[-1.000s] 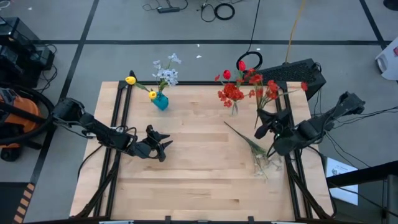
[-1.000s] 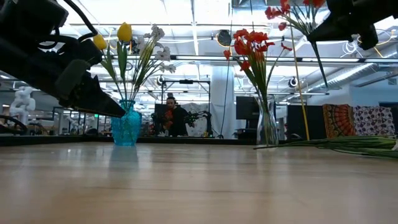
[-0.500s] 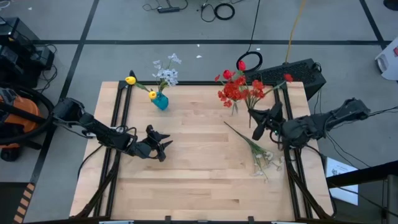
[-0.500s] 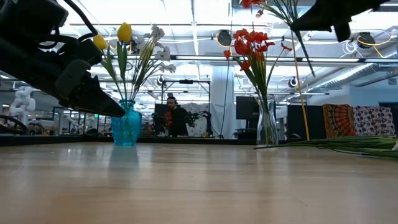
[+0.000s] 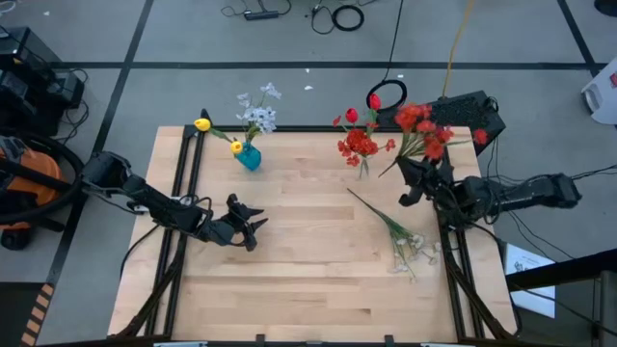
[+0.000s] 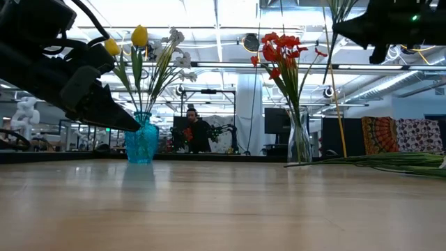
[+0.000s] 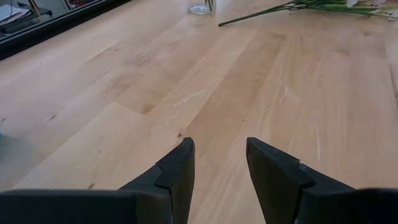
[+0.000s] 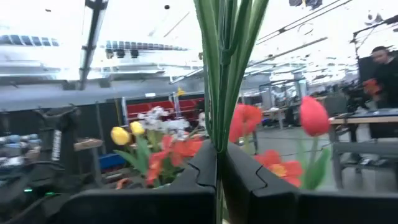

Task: Sort flowers into vase by color
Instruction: Put the red flowers into the transparent vase

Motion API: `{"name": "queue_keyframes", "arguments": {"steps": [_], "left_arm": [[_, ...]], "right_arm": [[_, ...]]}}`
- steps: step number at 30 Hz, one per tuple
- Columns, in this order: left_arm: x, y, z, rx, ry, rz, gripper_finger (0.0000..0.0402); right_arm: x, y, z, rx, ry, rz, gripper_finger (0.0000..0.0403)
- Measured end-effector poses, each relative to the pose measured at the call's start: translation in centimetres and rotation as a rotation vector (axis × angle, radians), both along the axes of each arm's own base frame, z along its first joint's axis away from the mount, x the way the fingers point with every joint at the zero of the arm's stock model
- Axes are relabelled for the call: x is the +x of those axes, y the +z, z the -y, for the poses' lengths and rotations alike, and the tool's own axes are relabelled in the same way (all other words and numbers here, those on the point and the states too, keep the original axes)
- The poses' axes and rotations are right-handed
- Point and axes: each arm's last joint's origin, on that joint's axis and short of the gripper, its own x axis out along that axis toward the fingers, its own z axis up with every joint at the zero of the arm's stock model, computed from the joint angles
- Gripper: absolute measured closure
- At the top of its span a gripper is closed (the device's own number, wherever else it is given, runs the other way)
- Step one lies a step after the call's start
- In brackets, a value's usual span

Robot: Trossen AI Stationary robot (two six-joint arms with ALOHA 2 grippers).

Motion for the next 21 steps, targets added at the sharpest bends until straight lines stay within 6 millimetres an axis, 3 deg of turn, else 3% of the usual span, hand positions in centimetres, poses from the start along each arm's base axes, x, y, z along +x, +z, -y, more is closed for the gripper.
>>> {"name": "queue_keyframes", "arguments": {"steps": [13,21], "left_arm": [[0.0,0.0,0.0,-0.007,-0.001,0.001,0.0252],[0.0,0.0,0.0,0.001,0.001,0.000,0.0252]], "right_arm": [[-0.2,-0.4,3.7,0.014,-0.192,0.015,0.0402],[0.5,-1.4,5.7,0.103,-0.178,0.034,0.0402]]}}
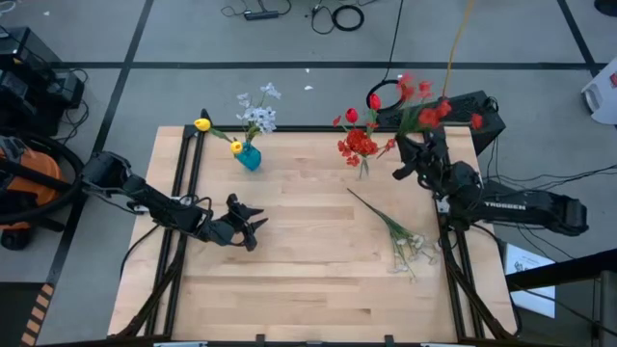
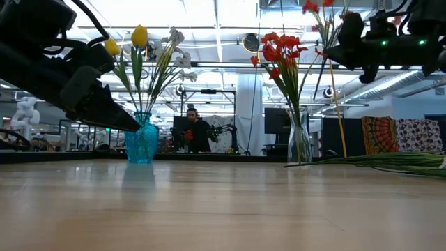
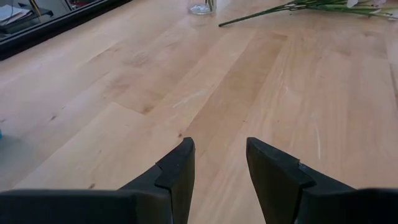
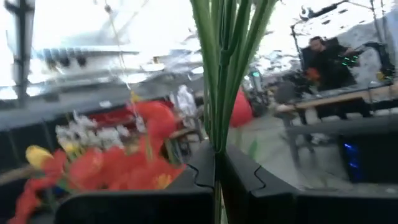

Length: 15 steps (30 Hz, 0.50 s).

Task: Sort flowers into vase by color
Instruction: Put the red flowers into the transparent vase

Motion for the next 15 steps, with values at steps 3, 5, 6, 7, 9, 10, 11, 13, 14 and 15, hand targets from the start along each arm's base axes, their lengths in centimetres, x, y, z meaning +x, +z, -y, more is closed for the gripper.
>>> {"name": "queue_keyframes", "arguments": {"steps": [3,5,6,7,9,10,11,13,14,15], "left_arm": [[0.0,0.0,0.0,0.003,0.005,0.001,0.0252],[0.0,0.0,0.0,0.005,0.008,0.002,0.0252],[0.0,0.0,0.0,0.005,0.008,0.002,0.0252],[0.0,0.0,0.0,0.005,0.008,0.002,0.0252],[0.0,0.0,0.0,0.006,0.008,0.003,0.0252],[0.0,0.0,0.0,0.006,0.009,0.002,0.0252],[0.0,0.0,0.0,0.006,0.009,0.003,0.0252],[0.0,0.0,0.0,0.007,0.010,0.003,0.0252],[0.0,0.0,0.0,0.007,0.010,0.003,0.0252],[0.0,0.0,0.0,0.007,0.011,0.003,0.0252]], "right_arm": [[0.4,0.1,0.5,-0.028,0.052,0.044,0.0402],[0.7,0.0,0.7,-0.046,0.095,0.050,0.0402],[0.9,-0.2,0.9,-0.038,0.096,0.041,0.0402],[1.1,-0.4,1.1,-0.027,0.090,0.029,0.0402],[1.5,-0.9,1.4,-0.009,0.084,0.004,0.0402],[1.6,-1.1,1.4,-0.006,0.084,-0.002,0.0403],[1.8,-1.2,1.5,-0.009,0.084,-0.003,0.0403],[2.0,-1.2,1.6,-0.028,0.081,0.006,0.0403],[2.0,-1.1,1.6,-0.045,0.076,0.011,0.0403],[2.1,-1.1,1.7,-0.059,0.071,0.010,0.0403]]}}
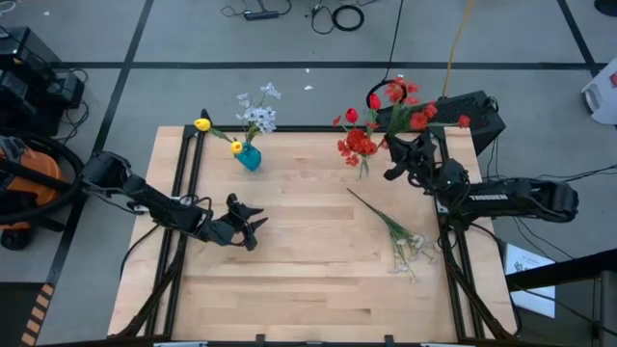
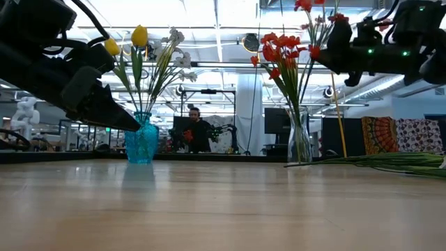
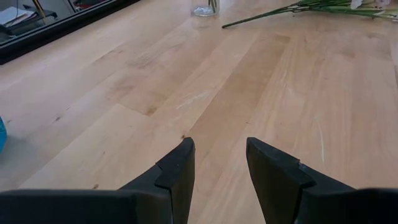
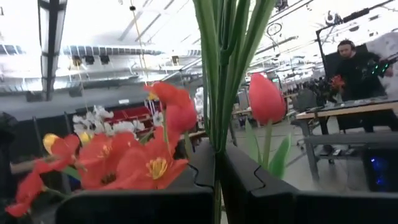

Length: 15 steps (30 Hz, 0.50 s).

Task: Sort flowers into vase by color
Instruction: Put the red flowers into the transparent vase

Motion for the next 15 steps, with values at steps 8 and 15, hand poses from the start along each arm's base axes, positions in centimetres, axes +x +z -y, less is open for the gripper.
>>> {"name": "queue_keyframes", "arguments": {"steps": [8,15], "left_arm": [[0.0,0.0,0.0,0.000,0.001,0.000,0.0252],[0.0,0.0,0.0,-0.002,0.001,0.001,0.0252]], "right_arm": [[0.8,-1.1,0.4,-0.015,-0.020,-0.099,0.0403],[1.4,-2.4,0.7,0.017,-0.018,-0.173,0.0403]]}}
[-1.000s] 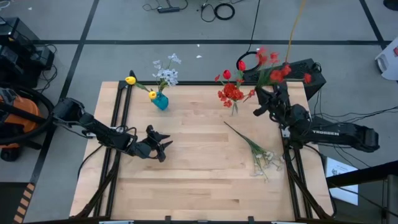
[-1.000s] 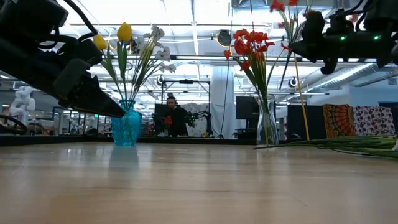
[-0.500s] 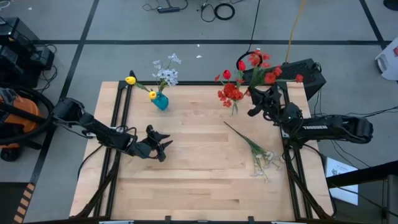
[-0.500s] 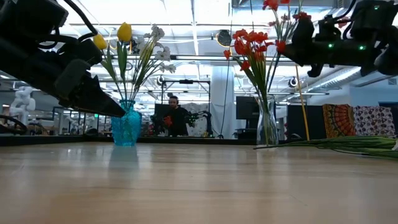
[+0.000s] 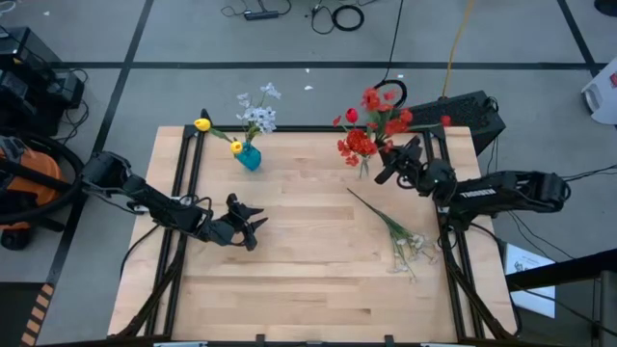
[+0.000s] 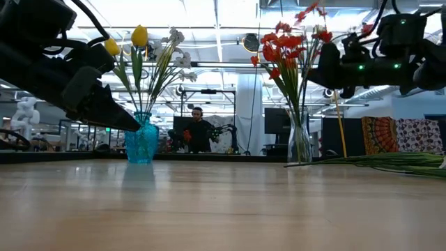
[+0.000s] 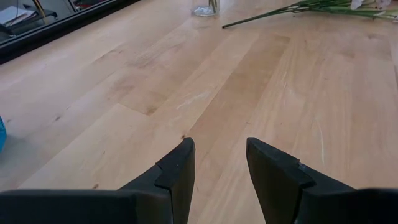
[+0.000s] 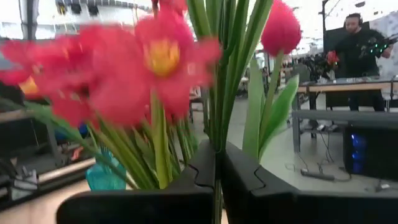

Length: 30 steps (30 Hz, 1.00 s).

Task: Sort flowers into vase by color
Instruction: Put the red flowers into the transparent vase

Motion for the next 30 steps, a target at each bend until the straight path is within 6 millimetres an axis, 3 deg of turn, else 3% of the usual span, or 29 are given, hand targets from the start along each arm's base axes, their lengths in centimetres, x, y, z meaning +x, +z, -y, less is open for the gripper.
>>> {"name": "queue_keyframes", "arguments": {"steps": [19,30], "left_arm": [[0.0,0.0,0.0,-0.004,0.002,0.002,0.0252],[0.0,0.0,0.0,-0.014,-0.011,-0.002,0.0252]], "right_arm": [[1.1,-3.3,0.5,0.108,0.002,-0.184,0.0362],[0.9,-3.1,0.4,0.086,-0.002,-0.209,0.0281]]}}
